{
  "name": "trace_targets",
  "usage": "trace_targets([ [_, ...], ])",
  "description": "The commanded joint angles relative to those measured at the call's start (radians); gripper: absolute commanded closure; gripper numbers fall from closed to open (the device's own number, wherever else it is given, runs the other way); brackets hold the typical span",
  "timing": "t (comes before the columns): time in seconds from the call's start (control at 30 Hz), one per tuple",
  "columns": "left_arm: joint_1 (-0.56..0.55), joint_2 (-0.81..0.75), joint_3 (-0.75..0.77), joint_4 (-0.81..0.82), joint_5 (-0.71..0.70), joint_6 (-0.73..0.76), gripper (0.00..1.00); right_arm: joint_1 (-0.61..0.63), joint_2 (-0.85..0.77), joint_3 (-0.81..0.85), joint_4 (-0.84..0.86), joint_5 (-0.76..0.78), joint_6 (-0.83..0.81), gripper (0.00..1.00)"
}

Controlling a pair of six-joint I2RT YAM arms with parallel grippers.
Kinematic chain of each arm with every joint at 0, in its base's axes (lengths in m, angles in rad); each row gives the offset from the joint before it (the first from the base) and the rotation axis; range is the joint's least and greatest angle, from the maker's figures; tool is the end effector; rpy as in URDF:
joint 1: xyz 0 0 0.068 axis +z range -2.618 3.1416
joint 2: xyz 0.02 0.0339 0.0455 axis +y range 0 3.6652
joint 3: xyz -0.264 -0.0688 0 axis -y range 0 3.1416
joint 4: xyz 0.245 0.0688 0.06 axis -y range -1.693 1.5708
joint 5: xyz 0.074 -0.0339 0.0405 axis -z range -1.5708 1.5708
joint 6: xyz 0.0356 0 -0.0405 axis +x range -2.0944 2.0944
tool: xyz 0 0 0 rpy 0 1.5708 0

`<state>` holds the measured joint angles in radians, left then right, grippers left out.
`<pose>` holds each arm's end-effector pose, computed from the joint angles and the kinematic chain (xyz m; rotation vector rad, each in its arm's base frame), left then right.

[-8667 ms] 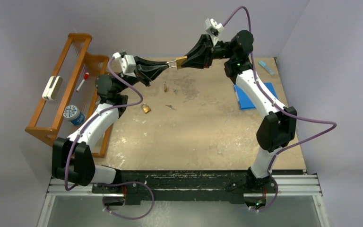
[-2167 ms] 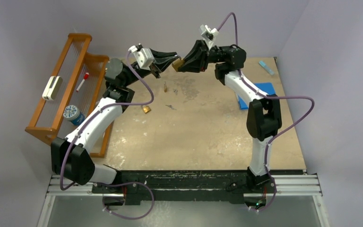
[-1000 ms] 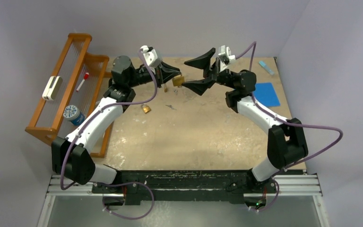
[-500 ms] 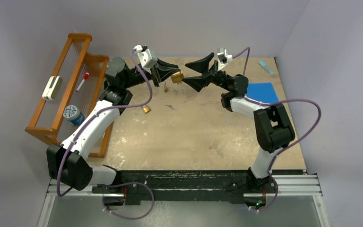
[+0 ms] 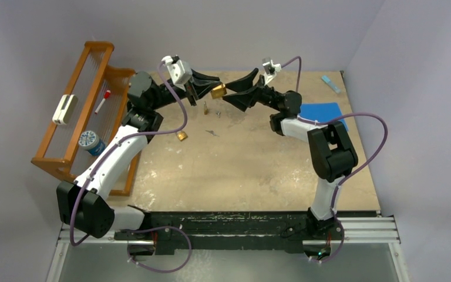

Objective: Lock with the key
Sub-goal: Lock the lock.

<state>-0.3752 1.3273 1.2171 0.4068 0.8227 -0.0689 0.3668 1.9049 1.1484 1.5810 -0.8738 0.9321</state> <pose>0.2699 -0.1344 0.4311 0.9047 1.1056 -0.8899 0.3558 0.1660 0.3095 -0.6695 0.9989 1.4806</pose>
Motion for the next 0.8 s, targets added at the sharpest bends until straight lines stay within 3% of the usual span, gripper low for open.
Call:
trace_targets([
  [0.0, 0.004, -0.012, 0.030, 0.121, -0.019, -0.028, 1.00, 0.022, -0.016, 0.067, 0.238, -0.050, 0.027, 0.28],
  [0.17, 0.008, -0.002, 0.037, 0.128, -0.040, -0.029, 1.00, 0.036, 0.001, 0.098, 0.238, -0.092, 0.042, 0.39],
  [0.23, 0.012, 0.006, 0.044, 0.127, -0.045, -0.029, 1.00, 0.041, 0.008, 0.111, 0.238, -0.107, 0.054, 0.48],
  [0.33, 0.016, 0.016, 0.048, 0.137, -0.046, -0.037, 1.00, 0.041, 0.018, 0.128, 0.239, -0.126, 0.071, 0.73],
  [0.4, 0.020, 0.018, 0.049, 0.143, -0.053, -0.037, 1.00, 0.042, 0.024, 0.136, 0.239, -0.145, 0.082, 1.00],
  [0.57, 0.076, 0.018, 0.065, 0.165, -0.072, -0.044, 1.00, 0.022, 0.020, 0.085, 0.238, -0.180, 0.069, 1.00],
  [0.77, 0.161, 0.027, 0.103, 0.270, -0.093, -0.151, 1.00, 0.011, 0.077, -0.026, 0.235, -0.170, 0.008, 1.00],
])
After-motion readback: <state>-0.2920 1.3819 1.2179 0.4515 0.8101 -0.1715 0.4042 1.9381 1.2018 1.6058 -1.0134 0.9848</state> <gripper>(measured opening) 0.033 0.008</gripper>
